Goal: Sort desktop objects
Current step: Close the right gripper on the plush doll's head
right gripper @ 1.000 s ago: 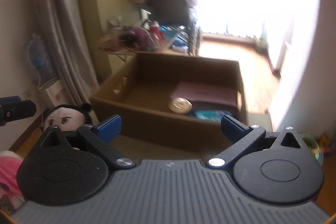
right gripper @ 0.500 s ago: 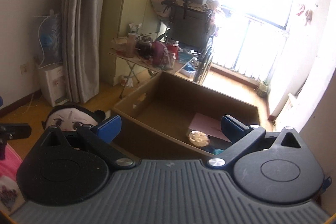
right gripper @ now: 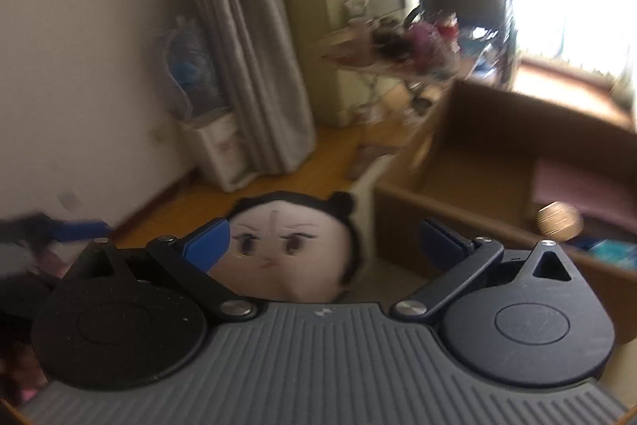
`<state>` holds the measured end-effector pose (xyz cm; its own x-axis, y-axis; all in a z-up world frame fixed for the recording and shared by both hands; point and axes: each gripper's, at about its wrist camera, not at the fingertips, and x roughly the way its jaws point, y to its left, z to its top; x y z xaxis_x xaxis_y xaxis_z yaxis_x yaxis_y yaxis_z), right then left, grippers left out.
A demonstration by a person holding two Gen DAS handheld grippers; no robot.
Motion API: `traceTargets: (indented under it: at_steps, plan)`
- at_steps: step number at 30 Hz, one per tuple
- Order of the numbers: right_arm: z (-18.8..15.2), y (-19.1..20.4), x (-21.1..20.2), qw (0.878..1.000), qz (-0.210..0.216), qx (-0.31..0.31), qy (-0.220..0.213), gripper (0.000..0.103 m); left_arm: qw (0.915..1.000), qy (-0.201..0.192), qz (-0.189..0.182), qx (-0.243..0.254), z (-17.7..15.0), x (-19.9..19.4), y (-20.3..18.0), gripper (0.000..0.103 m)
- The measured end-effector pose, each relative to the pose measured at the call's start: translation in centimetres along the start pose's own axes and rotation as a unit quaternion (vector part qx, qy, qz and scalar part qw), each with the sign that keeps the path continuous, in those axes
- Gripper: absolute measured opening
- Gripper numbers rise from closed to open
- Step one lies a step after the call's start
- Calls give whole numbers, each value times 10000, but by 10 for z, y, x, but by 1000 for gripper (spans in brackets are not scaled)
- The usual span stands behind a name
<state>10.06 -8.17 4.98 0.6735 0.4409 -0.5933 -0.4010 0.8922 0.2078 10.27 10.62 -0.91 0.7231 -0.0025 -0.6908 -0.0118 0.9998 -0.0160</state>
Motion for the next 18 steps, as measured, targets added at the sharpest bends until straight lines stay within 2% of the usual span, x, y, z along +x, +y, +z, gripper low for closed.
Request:
traceTargets:
  at_steps: [4, 7, 11, 14, 18]
  plan:
    - [-2, -10, 23, 9983, 312, 468, 170, 102, 9969, 323, -582, -423, 1, 21, 15, 103]
    - [-3, -24, 41, 9932, 558, 965, 344, 102, 9893, 526, -1015, -906, -1, 39, 29, 103]
    - [-9, -49, 67, 9771, 905, 1809, 658, 102, 9709, 935, -1380, -1719, -4, 65, 46, 103]
    - [-16, -61, 88, 9651, 991, 2238, 930, 102, 9588, 1132, -1592, -2061, -8, 77, 53, 103]
    - [-30, -69, 115, 9500, 1108, 2627, 1272, 102, 9538, 1306, -1705, -2100, -13, 92, 50, 103]
